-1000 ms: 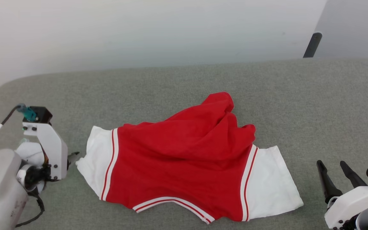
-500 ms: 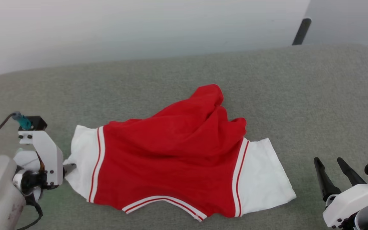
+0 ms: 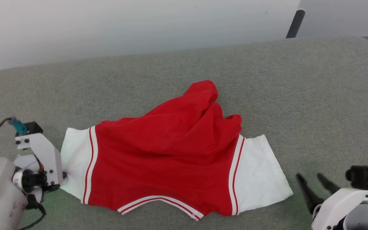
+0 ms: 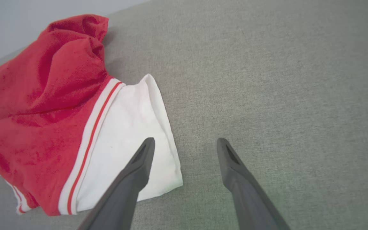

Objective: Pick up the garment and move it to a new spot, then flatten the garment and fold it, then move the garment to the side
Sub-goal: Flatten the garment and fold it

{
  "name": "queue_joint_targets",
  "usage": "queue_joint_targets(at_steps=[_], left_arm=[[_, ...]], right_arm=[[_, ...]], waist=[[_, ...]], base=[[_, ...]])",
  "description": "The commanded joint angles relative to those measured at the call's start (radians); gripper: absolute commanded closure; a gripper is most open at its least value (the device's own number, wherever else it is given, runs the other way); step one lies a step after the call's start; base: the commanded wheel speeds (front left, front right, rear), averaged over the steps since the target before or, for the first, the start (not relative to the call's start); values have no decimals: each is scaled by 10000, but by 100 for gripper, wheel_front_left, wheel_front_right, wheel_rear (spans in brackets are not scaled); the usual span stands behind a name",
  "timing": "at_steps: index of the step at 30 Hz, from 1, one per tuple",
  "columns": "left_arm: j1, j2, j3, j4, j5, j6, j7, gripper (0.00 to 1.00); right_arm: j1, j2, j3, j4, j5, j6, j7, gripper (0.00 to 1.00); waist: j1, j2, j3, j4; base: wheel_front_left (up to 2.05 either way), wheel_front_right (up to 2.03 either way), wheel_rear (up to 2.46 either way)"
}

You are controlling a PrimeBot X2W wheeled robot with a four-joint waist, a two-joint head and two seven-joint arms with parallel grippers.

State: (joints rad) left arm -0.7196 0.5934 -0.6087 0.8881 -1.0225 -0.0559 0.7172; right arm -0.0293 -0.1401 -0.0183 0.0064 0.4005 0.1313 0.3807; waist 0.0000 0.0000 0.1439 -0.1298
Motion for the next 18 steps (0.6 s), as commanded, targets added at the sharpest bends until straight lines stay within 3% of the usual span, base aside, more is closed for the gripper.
queue_joint_targets(at_steps=[1, 9, 18], left_arm=[[128, -130, -89, 62, -51, 16, 71, 100], [-188, -216, -118, -215, 27, 6, -23, 100], [-513, -327, -172, -597, 141, 61, -118, 100]], right_arm=[[120, -2, 79, -80, 70, -10, 229, 0], [386, 11, 134, -609, 177, -10, 2131, 0], [-49, 339, -231, -309, -273, -10, 2948, 0]], waist=[[0, 0, -14, 43], [0, 0, 104, 296], [0, 0, 532, 606]], base=[[0, 0, 0], [0, 0, 0], [0, 0, 0]])
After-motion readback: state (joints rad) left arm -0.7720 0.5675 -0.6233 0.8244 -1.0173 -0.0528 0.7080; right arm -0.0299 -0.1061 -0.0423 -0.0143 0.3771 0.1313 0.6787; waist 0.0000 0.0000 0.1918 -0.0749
